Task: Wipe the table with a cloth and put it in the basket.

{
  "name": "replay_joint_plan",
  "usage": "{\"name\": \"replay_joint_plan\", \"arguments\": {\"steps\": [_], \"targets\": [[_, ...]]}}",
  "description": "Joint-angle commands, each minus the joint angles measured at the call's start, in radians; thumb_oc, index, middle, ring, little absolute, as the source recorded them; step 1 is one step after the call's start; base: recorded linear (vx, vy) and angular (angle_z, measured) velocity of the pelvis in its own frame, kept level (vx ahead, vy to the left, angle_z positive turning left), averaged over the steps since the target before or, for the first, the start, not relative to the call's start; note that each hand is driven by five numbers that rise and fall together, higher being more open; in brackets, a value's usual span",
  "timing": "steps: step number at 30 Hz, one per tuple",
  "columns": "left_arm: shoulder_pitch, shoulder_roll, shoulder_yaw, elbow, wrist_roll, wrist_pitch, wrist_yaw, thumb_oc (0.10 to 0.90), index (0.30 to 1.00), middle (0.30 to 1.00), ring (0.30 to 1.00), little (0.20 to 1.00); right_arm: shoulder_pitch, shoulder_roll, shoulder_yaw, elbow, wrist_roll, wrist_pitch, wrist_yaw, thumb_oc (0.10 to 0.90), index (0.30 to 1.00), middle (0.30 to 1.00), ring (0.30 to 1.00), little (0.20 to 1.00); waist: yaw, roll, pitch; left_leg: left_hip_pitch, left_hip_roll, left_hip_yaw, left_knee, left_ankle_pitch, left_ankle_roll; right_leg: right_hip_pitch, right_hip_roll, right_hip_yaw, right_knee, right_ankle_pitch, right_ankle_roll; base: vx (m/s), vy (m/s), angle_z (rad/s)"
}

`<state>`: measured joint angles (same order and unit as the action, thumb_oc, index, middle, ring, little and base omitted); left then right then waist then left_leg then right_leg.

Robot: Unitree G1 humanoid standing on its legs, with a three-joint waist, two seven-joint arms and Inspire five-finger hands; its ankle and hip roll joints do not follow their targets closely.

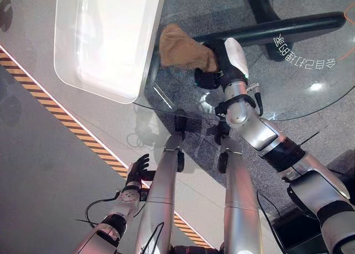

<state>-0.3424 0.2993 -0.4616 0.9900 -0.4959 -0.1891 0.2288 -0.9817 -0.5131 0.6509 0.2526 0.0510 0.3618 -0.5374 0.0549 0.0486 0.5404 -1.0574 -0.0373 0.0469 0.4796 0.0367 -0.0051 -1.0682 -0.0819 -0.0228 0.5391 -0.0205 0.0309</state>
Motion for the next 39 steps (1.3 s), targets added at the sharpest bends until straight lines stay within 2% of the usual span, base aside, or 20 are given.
{"name": "replay_joint_plan", "arguments": {"steps": [1, 4, 8, 16, 18, 25, 32, 35, 39], "targets": [[0.143, -0.046, -0.015, 0.01, -0.005, -0.016, 0.012, 0.8, 0.9, 0.9, 0.9, 0.9, -0.014, -0.079, -0.087, -0.051, -0.004, -0.025, -0.154, 0.1, 0.3, 0.3, 0.3, 0.2, 0.001, 0.051, -0.02, 0.04, -0.066, -0.026, 0.001, -0.055, 0.033, 0.018, 0.049, -0.039, -0.024, 0.025, 0.017, 0.0, 0.0, 0.0], [0.146, -0.035, -0.018, 0.013, -0.002, -0.016, 0.01, 0.8, 0.9, 0.9, 0.9, 0.9, -0.076, -0.146, -0.121, 0.017, 0.043, -0.01, -0.224, 0.1, 0.3, 0.3, 0.3, 0.2, 0.003, 0.05, -0.02, 0.044, -0.064, -0.029, 0.006, -0.063, 0.033, 0.022, 0.048, -0.041, -0.022, 0.027, 0.019, -0.01, -0.041, -0.01], [0.155, -0.023, -0.023, 0.008, -0.008, -0.023, 0.015, 0.8, 0.9, 0.9, 0.9, 0.9, -0.12, -0.21, -0.153, 0.099, 0.096, -0.025, -0.282, 0.1, 0.3, 0.3, 0.3, 0.2, 0.002, 0.047, -0.02, 0.052, -0.064, -0.034, 0.005, -0.069, 0.033, 0.028, 0.049, -0.043, -0.023, 0.029, 0.021, 0.0, -0.042, 0.0], [0.148, 0.003, -0.028, 0.006, -0.032, -0.018, 0.016, 0.8, 0.9, 0.9, 0.9, 0.9, -0.121, -0.32, -0.214, 0.208, 0.216, -0.074, -0.389, 0.1, 0.3, 0.3, 0.3, 0.2, -0.017, 0.039, -0.02, 0.05, -0.06, -0.032, 0.008, -0.076, 0.033, 0.024, 0.053, -0.042, -0.028, 0.031, 0.019, -0.01, -0.04, -0.03], [0.152, 0.004, -0.027, 0.005, -0.035, -0.024, 0.01, 0.8, 0.9, 0.9, 0.9, 0.9, -0.095, -0.343, -0.247, 0.244, 0.277, -0.117, -0.428, 0.1, 0.3, 0.3, 0.3, 0.2, -0.023, 0.039, -0.02, 0.047, -0.057, -0.03, 0.009, -0.079, 0.032, 0.021, 0.052, -0.042, -0.03, 0.03, 0.017, -0.01, -0.026, -0.09], [0.165, 0.005, -0.029, 0.004, -0.041, -0.025, 0.007, 0.8, 0.9, 0.9, 0.9, 0.9, -0.008, -0.381, -0.344, 0.264, 0.353, -0.172, -0.483, 0.1, 0.3, 0.3, 0.3, 0.2, -0.039, 0.038, -0.02, 0.05, -0.057, -0.024, 0.003, -0.08, 0.031, 0.024, 0.055, -0.038, -0.045, 0.032, 0.015, -0.01, -0.015, -0.05], [0.145, -0.006, -0.031, 0.018, -0.041, -0.035, 0.018, 0.8, 0.9, 0.9, 0.9, 0.9, 0.062, -0.369, -0.442, 0.313, 0.511, -0.28, -0.622, 0.1, 0.3, 0.3, 0.3, 0.2, -0.054, 0.033, -0.02, 0.045, -0.054, -0.013, 0.01, -0.089, 0.031, 0.024, 0.056, -0.037, -0.054, 0.031, 0.01, -0.01, -0.018, -0.03], [0.14, -0.012, -0.036, 0.014, -0.04, -0.031, 0.022, 0.8, 0.9, 0.9, 0.9, 0.9, 0.071, -0.354, -0.462, 0.317, 0.524, -0.312, -0.64, 0.1, 0.3, 0.3, 0.3, 0.2, -0.054, 0.037, -0.02, 0.04, -0.055, -0.012, 0.015, -0.092, 0.03, 0.02, 0.053, -0.036, -0.052, 0.029, 0.009, 0.0, 0.0, 0.0], [0.137, -0.02, -0.034, 0.004, -0.034, -0.016, 0.027, 0.8, 0.9, 0.9, 0.9, 0.9, 0.068, -0.335, -0.459, 0.283, 0.497, -0.309, -0.619, 0.1, 0.3, 0.3, 0.3, 0.2, -0.052, 0.046, -0.02, 0.039, -0.057, -0.01, 0.014, -0.091, 0.033, 0.016, 0.052, -0.032, -0.052, 0.028, 0.008, 0.0, 0.01, -0.01]]}}
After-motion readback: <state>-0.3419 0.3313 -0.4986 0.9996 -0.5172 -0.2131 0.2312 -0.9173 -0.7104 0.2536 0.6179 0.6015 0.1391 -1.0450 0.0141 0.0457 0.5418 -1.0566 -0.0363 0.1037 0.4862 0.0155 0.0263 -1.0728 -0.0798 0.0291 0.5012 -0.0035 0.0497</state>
